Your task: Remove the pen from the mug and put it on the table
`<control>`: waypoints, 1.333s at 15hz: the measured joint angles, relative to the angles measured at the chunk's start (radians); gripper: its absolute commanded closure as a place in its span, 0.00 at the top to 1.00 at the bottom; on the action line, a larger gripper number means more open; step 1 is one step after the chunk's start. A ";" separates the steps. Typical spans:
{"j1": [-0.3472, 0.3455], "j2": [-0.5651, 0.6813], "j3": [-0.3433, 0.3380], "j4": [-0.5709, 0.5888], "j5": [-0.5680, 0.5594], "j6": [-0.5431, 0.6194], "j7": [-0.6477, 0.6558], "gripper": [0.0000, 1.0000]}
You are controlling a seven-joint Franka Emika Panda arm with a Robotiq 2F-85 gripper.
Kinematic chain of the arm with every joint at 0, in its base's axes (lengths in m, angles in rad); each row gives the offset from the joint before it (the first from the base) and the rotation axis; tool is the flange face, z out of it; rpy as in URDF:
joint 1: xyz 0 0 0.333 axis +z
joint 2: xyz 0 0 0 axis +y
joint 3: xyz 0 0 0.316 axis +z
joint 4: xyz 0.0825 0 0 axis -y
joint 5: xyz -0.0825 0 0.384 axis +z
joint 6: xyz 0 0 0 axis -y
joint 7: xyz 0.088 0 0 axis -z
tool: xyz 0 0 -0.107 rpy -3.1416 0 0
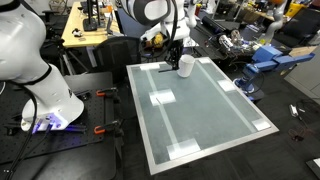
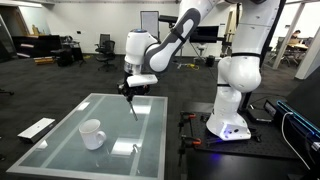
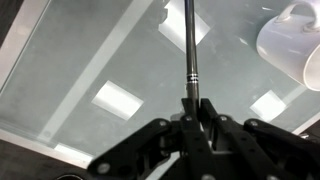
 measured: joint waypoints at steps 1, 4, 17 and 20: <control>0.001 0.018 0.000 0.000 0.021 0.004 -0.002 0.03; 0.002 0.076 0.000 0.005 0.107 0.015 -0.045 0.03; 0.004 0.314 0.003 0.107 0.475 0.044 -0.291 0.03; 0.004 0.361 0.004 0.135 0.516 0.044 -0.317 0.03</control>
